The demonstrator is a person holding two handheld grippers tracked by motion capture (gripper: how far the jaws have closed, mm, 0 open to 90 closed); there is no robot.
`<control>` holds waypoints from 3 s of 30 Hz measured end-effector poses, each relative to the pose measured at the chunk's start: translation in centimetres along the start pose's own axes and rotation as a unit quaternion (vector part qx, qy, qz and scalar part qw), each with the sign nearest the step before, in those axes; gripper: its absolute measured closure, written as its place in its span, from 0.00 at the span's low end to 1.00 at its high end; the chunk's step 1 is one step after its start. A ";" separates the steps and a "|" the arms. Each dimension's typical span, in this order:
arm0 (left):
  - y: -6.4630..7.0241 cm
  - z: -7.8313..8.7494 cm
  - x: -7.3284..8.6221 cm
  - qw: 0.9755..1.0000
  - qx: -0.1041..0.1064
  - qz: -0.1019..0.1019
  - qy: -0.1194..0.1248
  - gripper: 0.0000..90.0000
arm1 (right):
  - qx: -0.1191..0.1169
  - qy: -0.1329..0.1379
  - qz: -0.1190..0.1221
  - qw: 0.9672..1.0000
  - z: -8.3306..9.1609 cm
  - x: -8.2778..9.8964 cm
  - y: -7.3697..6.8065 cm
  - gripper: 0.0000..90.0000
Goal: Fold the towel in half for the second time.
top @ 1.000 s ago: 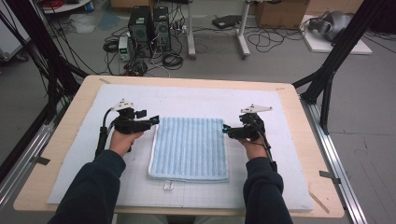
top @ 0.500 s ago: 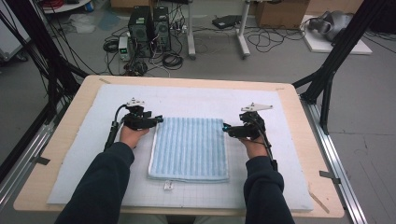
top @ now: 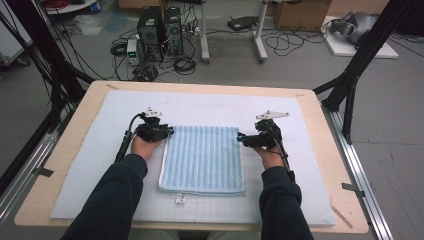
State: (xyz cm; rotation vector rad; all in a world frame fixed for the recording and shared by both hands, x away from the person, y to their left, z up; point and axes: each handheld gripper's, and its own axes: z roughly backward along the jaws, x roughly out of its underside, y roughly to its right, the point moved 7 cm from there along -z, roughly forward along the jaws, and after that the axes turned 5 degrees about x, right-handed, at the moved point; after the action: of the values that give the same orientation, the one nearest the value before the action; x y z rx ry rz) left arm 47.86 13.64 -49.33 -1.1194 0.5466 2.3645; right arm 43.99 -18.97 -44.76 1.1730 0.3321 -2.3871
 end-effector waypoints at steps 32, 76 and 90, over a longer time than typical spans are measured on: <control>0.4 1.0 -0.3 0.999 0.029 0.016 0.012 0.96 | -0.021 -0.063 -0.002 0.998 -6.5 0.7 -0.3 0.71; 6.4 10.8 2.5 0.980 0.134 -0.018 0.143 0.95 | -0.039 0.074 0.041 0.996 3.9 2.2 -5.4 0.91; 8.5 12.4 6.1 0.977 0.150 -0.009 0.150 0.95 | -0.046 0.073 0.046 0.995 6.5 6.0 -7.4 0.90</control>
State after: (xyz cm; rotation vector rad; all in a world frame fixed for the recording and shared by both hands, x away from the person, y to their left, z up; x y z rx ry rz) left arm 32.11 14.80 -45.55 -1.3351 0.9577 2.0180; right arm 32.63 -16.93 -45.44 1.2949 0.4208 -2.1886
